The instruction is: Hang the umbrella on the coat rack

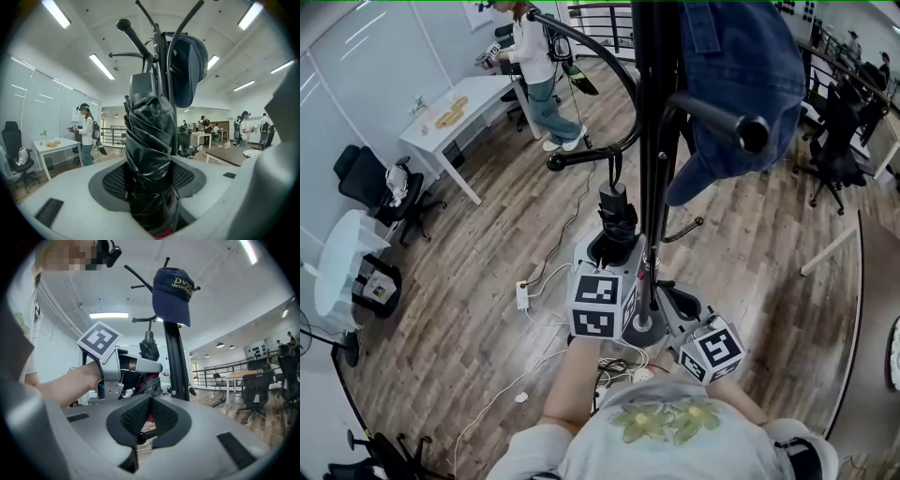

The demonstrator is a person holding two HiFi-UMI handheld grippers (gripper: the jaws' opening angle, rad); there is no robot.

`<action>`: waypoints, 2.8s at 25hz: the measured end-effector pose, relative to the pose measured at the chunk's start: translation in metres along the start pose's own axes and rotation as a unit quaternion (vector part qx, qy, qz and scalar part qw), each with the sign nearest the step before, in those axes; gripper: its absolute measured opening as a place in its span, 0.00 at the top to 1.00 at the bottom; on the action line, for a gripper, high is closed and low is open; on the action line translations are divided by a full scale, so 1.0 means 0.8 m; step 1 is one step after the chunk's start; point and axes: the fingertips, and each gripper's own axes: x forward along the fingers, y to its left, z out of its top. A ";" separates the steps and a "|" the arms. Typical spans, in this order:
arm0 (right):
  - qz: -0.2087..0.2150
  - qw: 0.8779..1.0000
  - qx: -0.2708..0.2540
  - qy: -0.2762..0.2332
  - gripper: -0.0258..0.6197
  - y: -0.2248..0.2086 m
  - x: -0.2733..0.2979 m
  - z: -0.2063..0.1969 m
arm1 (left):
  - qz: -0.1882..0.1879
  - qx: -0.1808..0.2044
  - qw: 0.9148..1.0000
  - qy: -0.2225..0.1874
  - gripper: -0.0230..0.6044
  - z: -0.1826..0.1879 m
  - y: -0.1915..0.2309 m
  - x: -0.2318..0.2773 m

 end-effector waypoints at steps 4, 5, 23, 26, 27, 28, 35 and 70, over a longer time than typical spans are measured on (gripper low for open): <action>-0.008 1.000 0.002 0.001 0.95 -0.004 -0.005 -0.002 | -0.007 0.000 1.000 0.000 0.59 -0.001 -0.007 0.002; -0.009 1.000 0.002 0.001 0.95 -0.005 -0.005 -0.002 | -0.008 0.001 1.000 -0.001 0.59 -0.001 -0.008 0.004; -0.002 1.000 0.016 0.009 0.95 0.006 -0.002 -0.013 | -0.046 0.000 0.996 -0.073 0.56 -0.007 -0.015 0.003; -0.002 1.000 0.018 0.008 0.95 0.012 -0.003 -0.013 | -0.061 -0.008 0.996 -0.070 0.49 -0.007 -0.017 -0.006; -0.002 1.000 0.019 0.008 0.95 0.014 -0.003 -0.014 | -0.062 -0.005 0.996 -0.069 0.47 -0.008 -0.017 -0.008; -0.002 1.000 0.020 0.008 0.95 0.015 -0.003 -0.014 | -0.064 -0.002 0.996 -0.067 0.45 -0.009 -0.018 -0.010; -0.004 1.000 0.023 -0.001 0.95 0.019 -0.002 -0.011 | -0.064 -0.014 0.994 -0.085 0.41 -0.003 -0.011 -0.044; 0.050 0.998 0.001 -0.028 0.96 0.071 -0.005 0.017 | -0.031 -0.071 0.990 -0.120 0.96 -0.046 -0.022 -0.143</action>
